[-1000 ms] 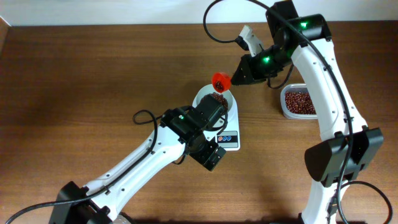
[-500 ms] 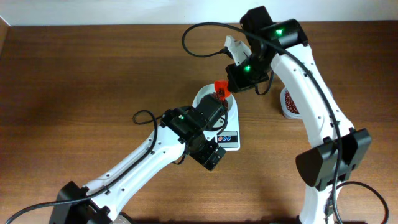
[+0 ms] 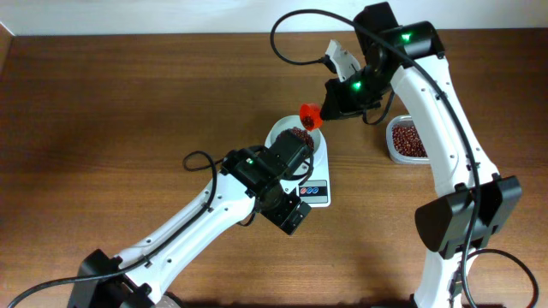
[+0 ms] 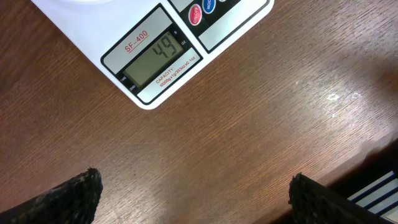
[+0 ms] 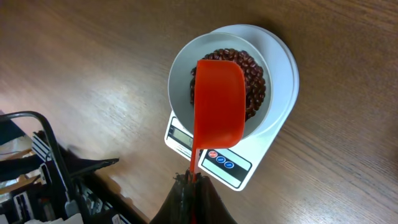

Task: Scoop item into bowl and weigh 50g on scale
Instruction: 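Tilt the scoop gradually with the right gripper, trickling beans into the bowl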

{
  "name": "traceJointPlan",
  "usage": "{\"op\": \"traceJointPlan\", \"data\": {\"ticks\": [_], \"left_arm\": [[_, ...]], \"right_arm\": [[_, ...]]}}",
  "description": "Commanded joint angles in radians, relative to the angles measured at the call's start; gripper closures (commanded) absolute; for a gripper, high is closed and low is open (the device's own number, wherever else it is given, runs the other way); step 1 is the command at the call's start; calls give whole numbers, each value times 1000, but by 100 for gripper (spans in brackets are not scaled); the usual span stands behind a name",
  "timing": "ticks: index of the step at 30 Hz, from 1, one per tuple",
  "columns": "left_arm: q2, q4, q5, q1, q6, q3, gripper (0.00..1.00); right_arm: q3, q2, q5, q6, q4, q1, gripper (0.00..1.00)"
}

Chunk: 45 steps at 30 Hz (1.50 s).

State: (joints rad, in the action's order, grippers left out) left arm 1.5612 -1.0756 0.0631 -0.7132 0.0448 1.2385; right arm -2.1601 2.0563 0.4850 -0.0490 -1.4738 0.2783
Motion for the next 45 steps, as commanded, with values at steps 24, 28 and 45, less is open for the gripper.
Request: {"op": "traceJointPlan", "data": {"ticks": [24,28,45], "left_arm": [[-25,1,-7,3,-16,-7,1],[-25,1,-7,3,-16,-7,1],[-25,1,-7,3,-16,-7,1]], "right_arm": [[-18,-1,-150,21,-11,66,96],[-18,-1,-125,21,-11,66,96],[-18,-1,-23,19,-11,25,96]]}}
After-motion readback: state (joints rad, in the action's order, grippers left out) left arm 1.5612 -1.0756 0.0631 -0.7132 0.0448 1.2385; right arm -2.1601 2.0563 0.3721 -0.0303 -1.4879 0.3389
